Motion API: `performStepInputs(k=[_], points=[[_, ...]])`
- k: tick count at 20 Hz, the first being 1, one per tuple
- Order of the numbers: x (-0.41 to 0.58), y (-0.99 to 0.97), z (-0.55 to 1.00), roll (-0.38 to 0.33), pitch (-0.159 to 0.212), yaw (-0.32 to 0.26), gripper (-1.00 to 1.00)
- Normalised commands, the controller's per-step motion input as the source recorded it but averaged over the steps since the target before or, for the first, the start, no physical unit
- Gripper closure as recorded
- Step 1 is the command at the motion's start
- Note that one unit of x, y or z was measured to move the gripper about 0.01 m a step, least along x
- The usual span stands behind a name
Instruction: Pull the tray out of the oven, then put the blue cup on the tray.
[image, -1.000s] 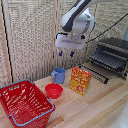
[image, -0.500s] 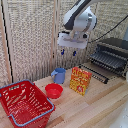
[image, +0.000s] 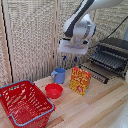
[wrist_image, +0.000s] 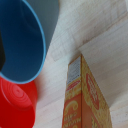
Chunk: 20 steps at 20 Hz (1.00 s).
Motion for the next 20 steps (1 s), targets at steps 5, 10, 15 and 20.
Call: performStepInputs(k=[5,10,15,20], points=[[0.116,0.01,-0.20,0.034,0.098,-0.018,-1.00],[0.162,0.00,-0.30,0.011,0.101,-0.004,-1.00],[0.265,0.11,-0.41,-0.069,0.164,0.029,-1.00],[0.103,0.08,-0.11,-0.018,0.060,0.034,-1.00]])
